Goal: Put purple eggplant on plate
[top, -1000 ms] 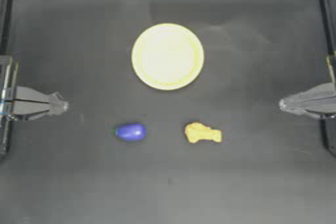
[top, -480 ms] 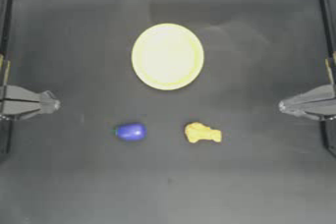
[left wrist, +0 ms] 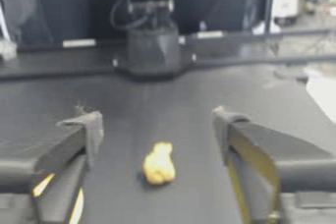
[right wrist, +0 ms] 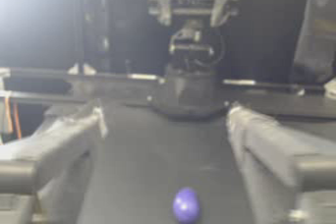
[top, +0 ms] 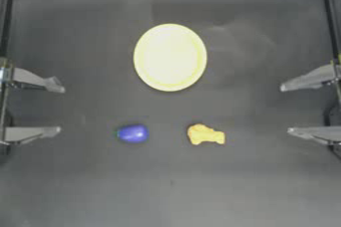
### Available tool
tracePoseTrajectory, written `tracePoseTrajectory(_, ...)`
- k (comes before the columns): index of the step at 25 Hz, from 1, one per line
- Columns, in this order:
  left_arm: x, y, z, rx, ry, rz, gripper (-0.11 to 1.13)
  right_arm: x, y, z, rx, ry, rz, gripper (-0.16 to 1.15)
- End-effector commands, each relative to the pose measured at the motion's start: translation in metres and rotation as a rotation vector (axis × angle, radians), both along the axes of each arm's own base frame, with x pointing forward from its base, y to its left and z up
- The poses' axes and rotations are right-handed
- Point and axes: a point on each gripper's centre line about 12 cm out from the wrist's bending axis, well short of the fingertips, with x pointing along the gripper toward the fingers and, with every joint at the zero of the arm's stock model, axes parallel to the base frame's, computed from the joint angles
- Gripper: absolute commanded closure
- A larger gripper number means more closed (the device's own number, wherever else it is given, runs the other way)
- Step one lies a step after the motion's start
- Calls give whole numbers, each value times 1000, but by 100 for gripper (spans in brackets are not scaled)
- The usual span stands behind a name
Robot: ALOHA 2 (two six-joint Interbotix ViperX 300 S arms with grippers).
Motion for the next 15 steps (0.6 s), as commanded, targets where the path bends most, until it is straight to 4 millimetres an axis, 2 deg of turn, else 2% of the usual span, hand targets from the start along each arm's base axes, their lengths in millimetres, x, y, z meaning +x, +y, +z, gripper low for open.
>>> tracePoseTrajectory(1,8,3,9,2,71,16,-2,3,0,7,3,-11,-2,-2)
tracePoseTrajectory(6,27,23,4,-12,284,103,-1,3,-1,5,7,2,-3,-2)
tracePoseTrajectory(15,72,40,-29,25,664,137,-1,3,-1,2,20,9,-3,-2)
